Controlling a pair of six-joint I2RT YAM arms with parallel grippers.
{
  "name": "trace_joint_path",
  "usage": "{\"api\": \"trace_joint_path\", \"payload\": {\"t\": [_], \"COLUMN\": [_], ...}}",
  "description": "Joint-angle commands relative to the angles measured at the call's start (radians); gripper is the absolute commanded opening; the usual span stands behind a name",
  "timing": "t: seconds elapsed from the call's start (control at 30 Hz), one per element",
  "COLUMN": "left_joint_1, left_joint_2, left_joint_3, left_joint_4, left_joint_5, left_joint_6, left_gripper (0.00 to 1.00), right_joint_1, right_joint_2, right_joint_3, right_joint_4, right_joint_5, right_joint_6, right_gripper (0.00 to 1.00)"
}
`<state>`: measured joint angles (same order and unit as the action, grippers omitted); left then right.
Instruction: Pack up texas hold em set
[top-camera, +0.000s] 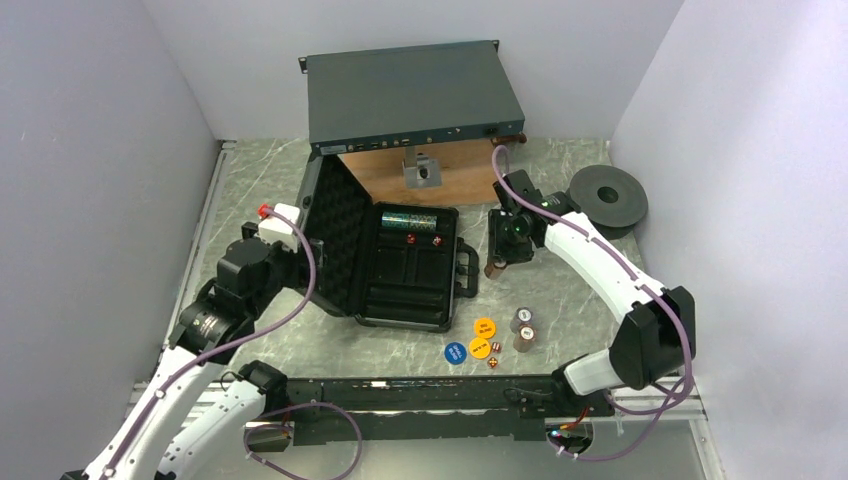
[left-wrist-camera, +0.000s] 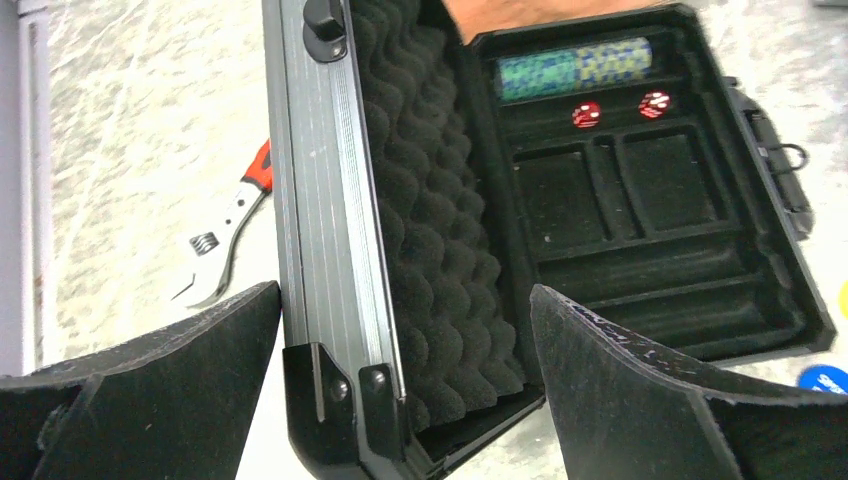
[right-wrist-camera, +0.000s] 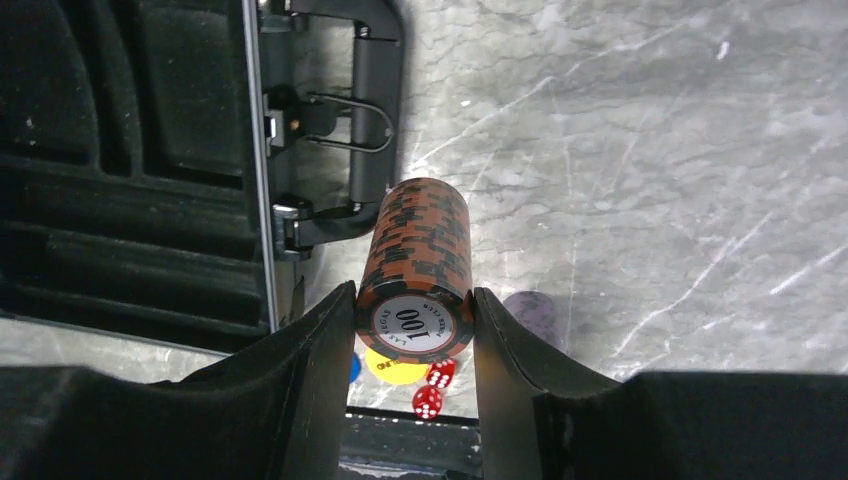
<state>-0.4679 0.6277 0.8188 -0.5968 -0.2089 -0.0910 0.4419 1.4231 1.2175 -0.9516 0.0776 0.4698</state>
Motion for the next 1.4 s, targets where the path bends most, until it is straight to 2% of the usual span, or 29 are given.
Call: {"api": "trace_joint_path", "payload": {"t": [0.0, 0.2, 0.3, 0.47, 0.57, 0.73, 0.9, 1.17, 1.37], "left_joint_1": [-0.014, -0.013, -0.014, -0.014, -0.014, -0.014, -0.022, -0.18, -0.321], "left_joint_2": [-0.039, -0.063, -0.025, 0.015, -0.014, -0.049, 0.036, 0.228, 0.449], "left_joint_3": [-0.024, 0.067, 0.161, 0.257, 0.303, 0.323, 0.268, 0.235, 0.314], "left_joint_4": [0.085, 0.001, -0.101, -0.212, -0.241, -0.214, -0.105, 0.15, 0.171], "left_joint_5": [0.194, -0.049, -0.139, -0.173, -0.063, 0.299, 0.524, 0.683, 0.664], "left_joint_6": [0.014, -0.024, -0.02, 0.018, 0.061, 0.17, 0.191, 0.23, 0.381], "left_gripper": [1.0, 1.0, 1.0, 1.0, 1.0, 0.98, 0.96, 0.95, 0.95], "right_joint_1": [0.001, 0.002, 0.005, 0.005, 0.006, 0.007, 0.018, 0.02, 0.023], "right_joint_2": [-0.024, -0.105, -0.14, -0.182, -0.214, -0.252, -0.284, -0.31, -0.329], "right_joint_3": [0.05, 0.034, 0.011, -0.03, -0.066, -0.117, -0.154, -0.174, -0.208], "right_joint_4": [0.054, 0.185, 0.236, 0.277, 0.308, 0.36, 0.418, 0.44, 0.48], "right_joint_5": [-0.124, -0.272, -0.329, -0.382, -0.422, -0.504, -0.587, -0.731, -0.833], "right_joint_6": [-0.046, -0.022, -0.026, -0.042, -0.031, -0.012, -0.004, -0.032, -0.034], "right_gripper": [0.04, 0.01, 0.01, 0.01, 0.01, 0.01, 0.01, 0.01, 0.01]}}
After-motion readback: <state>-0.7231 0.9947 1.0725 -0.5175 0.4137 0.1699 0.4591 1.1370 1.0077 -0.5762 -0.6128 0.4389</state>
